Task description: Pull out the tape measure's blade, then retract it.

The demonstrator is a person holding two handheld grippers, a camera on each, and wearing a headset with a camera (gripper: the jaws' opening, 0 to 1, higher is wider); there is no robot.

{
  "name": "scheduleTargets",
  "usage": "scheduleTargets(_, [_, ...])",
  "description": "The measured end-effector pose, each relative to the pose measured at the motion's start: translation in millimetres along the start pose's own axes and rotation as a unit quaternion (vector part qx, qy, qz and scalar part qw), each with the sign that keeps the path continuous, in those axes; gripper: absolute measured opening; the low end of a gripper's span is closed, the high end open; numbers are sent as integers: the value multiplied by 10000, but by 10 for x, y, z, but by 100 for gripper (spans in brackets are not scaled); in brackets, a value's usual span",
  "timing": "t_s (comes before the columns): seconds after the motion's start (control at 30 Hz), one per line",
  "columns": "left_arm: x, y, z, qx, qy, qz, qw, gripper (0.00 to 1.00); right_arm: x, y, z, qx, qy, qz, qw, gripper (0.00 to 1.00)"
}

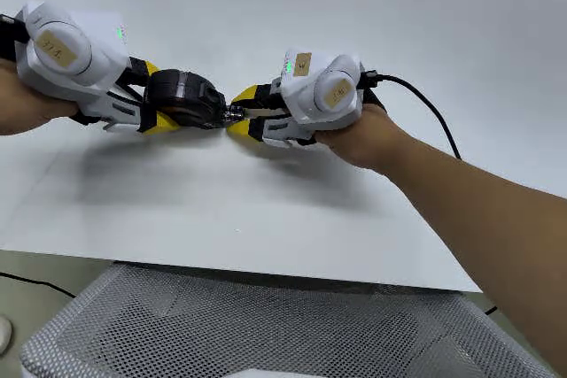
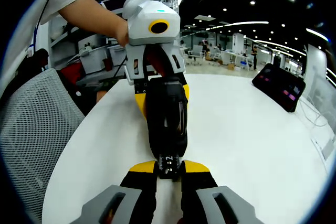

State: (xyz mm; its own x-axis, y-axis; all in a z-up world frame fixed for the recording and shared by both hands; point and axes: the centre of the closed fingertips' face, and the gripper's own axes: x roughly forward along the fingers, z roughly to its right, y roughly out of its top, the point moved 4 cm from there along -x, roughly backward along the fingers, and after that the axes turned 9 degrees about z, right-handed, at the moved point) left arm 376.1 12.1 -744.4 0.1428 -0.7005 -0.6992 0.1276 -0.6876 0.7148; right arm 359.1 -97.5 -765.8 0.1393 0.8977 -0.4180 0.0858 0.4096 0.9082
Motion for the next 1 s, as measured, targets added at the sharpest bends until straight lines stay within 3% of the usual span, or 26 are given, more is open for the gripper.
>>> scheduleTargets(0.83, [4, -12, -7, 97, -67, 12, 9999, 28, 3, 1, -2, -38, -112, 35, 9999, 9])
scheduleTargets(1.0, [1, -8, -8, 7, -93, 43, 9999, 27, -7, 0, -5, -8, -179, 57, 9998, 9])
